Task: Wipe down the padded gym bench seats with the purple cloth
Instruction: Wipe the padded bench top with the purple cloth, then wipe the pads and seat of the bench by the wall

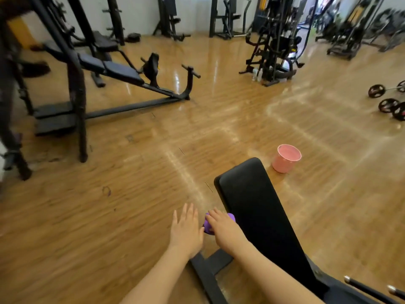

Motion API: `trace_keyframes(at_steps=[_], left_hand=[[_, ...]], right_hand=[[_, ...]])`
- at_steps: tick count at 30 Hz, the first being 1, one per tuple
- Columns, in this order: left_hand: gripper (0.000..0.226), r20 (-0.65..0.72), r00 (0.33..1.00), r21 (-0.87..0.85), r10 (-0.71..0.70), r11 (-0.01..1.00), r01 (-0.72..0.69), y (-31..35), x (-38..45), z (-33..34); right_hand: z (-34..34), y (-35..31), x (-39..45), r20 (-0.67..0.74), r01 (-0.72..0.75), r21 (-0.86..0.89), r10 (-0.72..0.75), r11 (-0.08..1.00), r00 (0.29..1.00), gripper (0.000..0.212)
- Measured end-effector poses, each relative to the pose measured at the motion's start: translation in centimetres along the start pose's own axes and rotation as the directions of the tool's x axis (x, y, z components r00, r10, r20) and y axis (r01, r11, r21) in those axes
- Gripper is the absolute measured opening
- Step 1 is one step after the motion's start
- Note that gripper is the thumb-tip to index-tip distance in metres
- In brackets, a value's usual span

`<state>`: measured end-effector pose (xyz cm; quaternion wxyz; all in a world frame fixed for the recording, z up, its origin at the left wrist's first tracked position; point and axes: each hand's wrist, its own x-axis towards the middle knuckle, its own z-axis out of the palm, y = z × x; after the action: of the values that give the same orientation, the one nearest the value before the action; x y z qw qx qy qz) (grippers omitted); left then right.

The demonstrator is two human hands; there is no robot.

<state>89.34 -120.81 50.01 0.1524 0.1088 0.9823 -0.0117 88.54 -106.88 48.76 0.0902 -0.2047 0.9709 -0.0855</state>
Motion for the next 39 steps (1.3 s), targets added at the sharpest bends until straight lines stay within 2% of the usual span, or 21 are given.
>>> trace_keyframes(at_steps=[4,9,15,22,25,29,32,39], left_hand=[[0.064,-0.023,0.997,-0.026,-0.068,0.997,0.068,-3.8,0.5,-2.6],[0.062,-0.015,0.99,-0.034,-0.138,0.99,0.137,-8.3,2.8,-4.9],[0.064,-0.048,0.974,-0.018,-0.223,0.975,0.222,-14.4,9.8,-8.7],[0.064,-0.063,0.937,-0.052,-0.345,0.938,0.342,-20.4,19.1,-12.9],[0.064,-0.058,0.928,-0.098,-0.368,0.927,0.361,-22.9,22.9,-14.2],[0.062,-0.042,0.928,-0.105,-0.37,0.925,0.364,-26.9,28.5,-14.7],[0.062,-0.031,0.926,-0.107,-0.375,0.923,0.37,-30.8,33.7,-15.1],[0.063,-0.041,0.938,-0.109,-0.344,0.935,0.338,-40.8,48.0,-19.2]], right_hand=[[-2.4,-2.8,3.9,-0.063,0.034,0.025,-0.032,0.999,0.997,0.055],[-4.6,-4.8,10.1,-0.062,0.157,0.001,-0.156,0.988,0.986,0.054],[-5.8,-4.8,20.9,-0.084,0.273,-0.006,-0.272,0.962,0.958,0.036],[-9.1,-3.9,34.5,-0.09,0.366,0.002,-0.365,0.93,0.927,0.035],[-9.9,-3.6,39.9,-0.103,0.38,-0.001,-0.378,0.925,0.92,0.032],[-9.5,-3.7,47.5,-0.053,0.41,-0.035,-0.412,0.911,0.91,0.042],[-9.3,-3.8,54.0,-0.018,0.418,-0.048,-0.42,0.907,0.908,0.041],[-11.3,-3.2,70.9,-0.003,0.325,-0.051,-0.326,0.944,0.945,0.045]])
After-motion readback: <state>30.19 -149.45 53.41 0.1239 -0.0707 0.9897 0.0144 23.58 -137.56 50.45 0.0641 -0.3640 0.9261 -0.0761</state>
